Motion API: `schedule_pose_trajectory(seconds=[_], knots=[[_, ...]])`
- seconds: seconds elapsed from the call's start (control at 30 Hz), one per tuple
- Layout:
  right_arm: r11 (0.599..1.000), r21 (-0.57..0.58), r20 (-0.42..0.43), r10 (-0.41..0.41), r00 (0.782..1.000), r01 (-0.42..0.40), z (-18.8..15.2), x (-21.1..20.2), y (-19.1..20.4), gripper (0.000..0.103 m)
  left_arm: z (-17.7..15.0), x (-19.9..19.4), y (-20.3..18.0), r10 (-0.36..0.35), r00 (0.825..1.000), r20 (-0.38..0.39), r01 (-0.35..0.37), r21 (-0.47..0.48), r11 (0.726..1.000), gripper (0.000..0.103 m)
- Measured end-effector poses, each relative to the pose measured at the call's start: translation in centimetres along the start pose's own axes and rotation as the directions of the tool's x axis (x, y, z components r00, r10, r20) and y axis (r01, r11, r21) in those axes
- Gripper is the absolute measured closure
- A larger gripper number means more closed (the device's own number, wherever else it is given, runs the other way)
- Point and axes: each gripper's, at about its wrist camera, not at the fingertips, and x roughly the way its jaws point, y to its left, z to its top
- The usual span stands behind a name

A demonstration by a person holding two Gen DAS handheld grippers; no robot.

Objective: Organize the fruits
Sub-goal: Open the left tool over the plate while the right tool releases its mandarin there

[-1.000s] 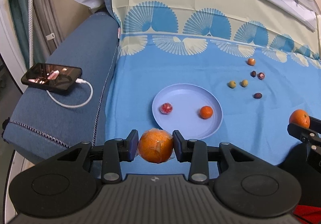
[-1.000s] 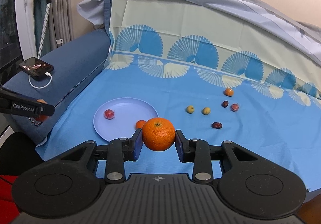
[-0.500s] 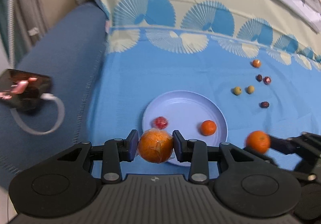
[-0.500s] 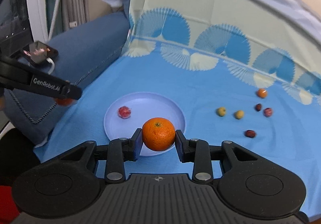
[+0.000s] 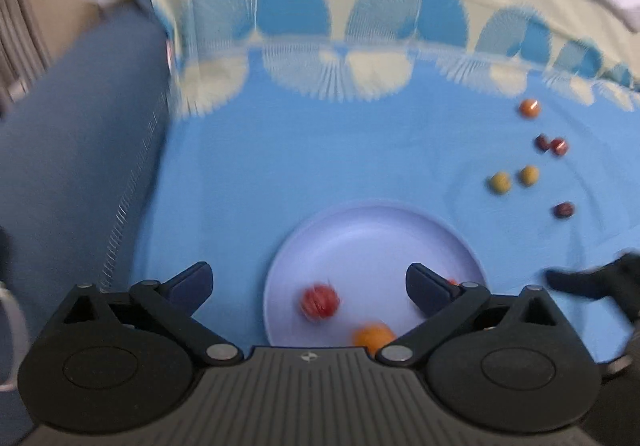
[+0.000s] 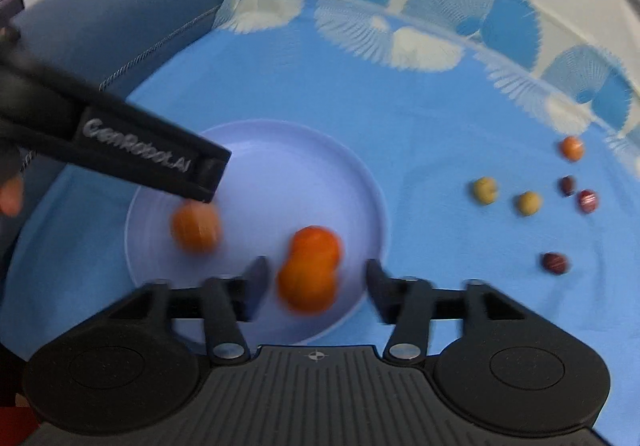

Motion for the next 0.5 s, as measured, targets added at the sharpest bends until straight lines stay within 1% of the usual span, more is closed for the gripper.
schedule_pose_trajectory(seconds=[0.07,0.1,0.13,0.17,0.23,0.3,0.33,0.37,0.4,0.43,0.5], knots=[[0.999,0.04,0.021,-0.002,1.0,0.001,-0.2,-3.7,-1.5,0.013,-0.9,-3.0,0.3,0.032,0.999,0.019,-0.032,0.002,0.999,0.0],[0.997,0.074,0.029,0.015,0.999,-0.017,-0.7,-6.2,-2.3,0.01,-1.6,-4.5,0.6,0.054,0.998,0.012,-0.054,-0.017,0.998,0.0],[0.993,0.114,0.049,0.04,0.998,-0.045,-1.3,-8.2,-3.2,0.007,-2.2,-5.7,0.8,0.062,0.998,-0.005,-0.062,-0.04,0.997,0.0],[0.983,0.168,0.07,0.06,0.996,-0.071,-2.2,-10.4,-3.8,0.002,-3.0,-6.9,1.0,0.05,0.998,-0.026,-0.052,-0.063,0.997,0.0],[0.968,0.238,0.079,0.056,0.995,-0.073,-4.1,-13.2,-4.0,0.001,-4.3,-8.7,1.1,0.013,0.998,-0.057,-0.018,-0.098,0.995,0.0],[0.976,0.216,0.054,0.025,0.998,-0.036,-4.9,-14.1,-3.6,0.001,-4.9,-9.4,0.5,-0.006,0.997,-0.072,-0.001,-0.101,0.995,0.0],[0.978,0.208,0.058,-0.012,0.998,0.0,-5.3,-14.9,-3.5,0.001,-4.9,-9.8,0.2,-0.011,0.997,-0.072,0.005,-0.091,0.996,0.0],[0.976,0.218,0.094,-0.041,0.995,0.019,-5.8,-16.2,-3.7,0.001,-4.9,-10.4,-0.3,-0.008,0.998,-0.061,0.002,-0.087,0.996,0.0],[0.971,0.239,0.131,-0.057,0.99,0.024,-6.5,-17.4,-4.1,0.001,-5.0,-11.1,-0.6,0.001,0.999,-0.038,-0.004,-0.104,0.995,0.0],[0.965,0.259,0.146,-0.073,0.987,0.033,-7.2,-18.1,-4.4,0.001,-5.3,-11.9,-0.9,0.001,1.0,-0.016,-0.003,-0.128,0.992,0.0],[0.96,0.272,0.129,-0.1,0.987,0.062,-8.3,-18.8,-4.8,0.001,-6.0,-13.4,-1.4,-0.038,0.999,0.006,0.038,-0.164,0.986,0.0]])
